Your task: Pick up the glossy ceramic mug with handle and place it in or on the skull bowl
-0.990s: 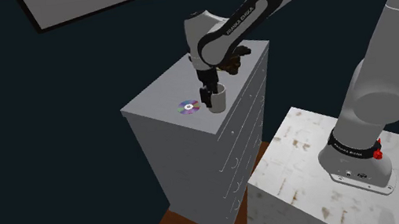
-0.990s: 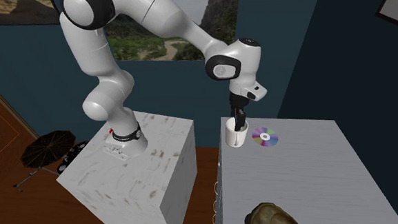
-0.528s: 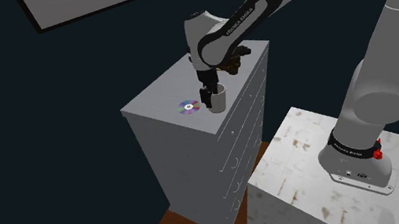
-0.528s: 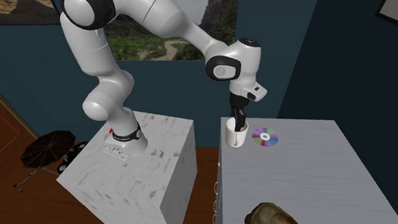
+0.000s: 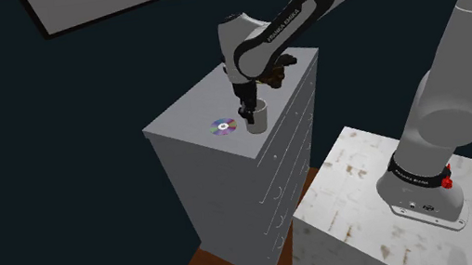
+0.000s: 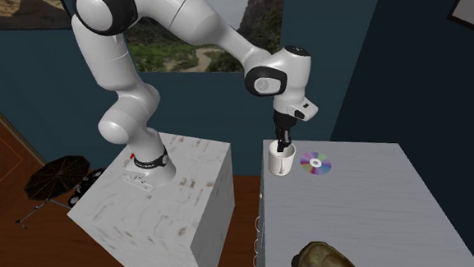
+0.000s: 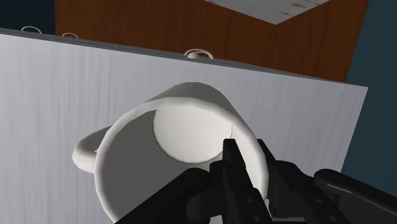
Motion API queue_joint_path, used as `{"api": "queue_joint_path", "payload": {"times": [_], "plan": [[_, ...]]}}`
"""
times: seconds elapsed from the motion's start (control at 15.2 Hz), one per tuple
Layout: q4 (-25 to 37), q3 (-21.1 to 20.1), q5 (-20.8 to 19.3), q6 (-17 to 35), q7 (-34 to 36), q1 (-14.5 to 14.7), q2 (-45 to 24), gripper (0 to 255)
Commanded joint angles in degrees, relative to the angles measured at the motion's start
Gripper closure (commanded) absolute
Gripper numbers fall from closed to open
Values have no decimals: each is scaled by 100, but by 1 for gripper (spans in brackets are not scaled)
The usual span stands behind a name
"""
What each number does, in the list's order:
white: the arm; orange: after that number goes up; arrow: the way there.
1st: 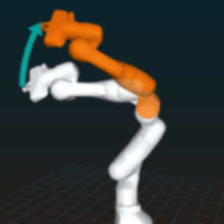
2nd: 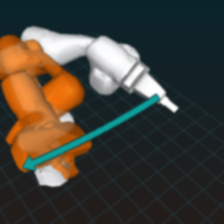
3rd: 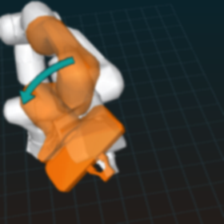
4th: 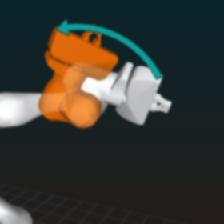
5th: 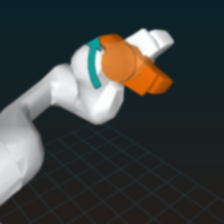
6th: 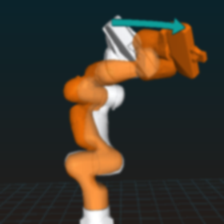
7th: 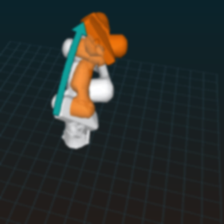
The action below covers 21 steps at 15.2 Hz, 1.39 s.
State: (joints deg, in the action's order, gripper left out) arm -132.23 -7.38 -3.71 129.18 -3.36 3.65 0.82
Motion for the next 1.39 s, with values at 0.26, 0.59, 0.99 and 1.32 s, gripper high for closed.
{"api": "queue_joint_path", "payload": {"times": [0.26,0.59,0.99,1.32], "plan": [[97,1,33,-231,-32,0,135,255],[283,4,79,-617,-79,2,339,255],[546,10,121,-1080,-127,5,542,255],[799,16,147,-1465,-160,6,676,255]]}}
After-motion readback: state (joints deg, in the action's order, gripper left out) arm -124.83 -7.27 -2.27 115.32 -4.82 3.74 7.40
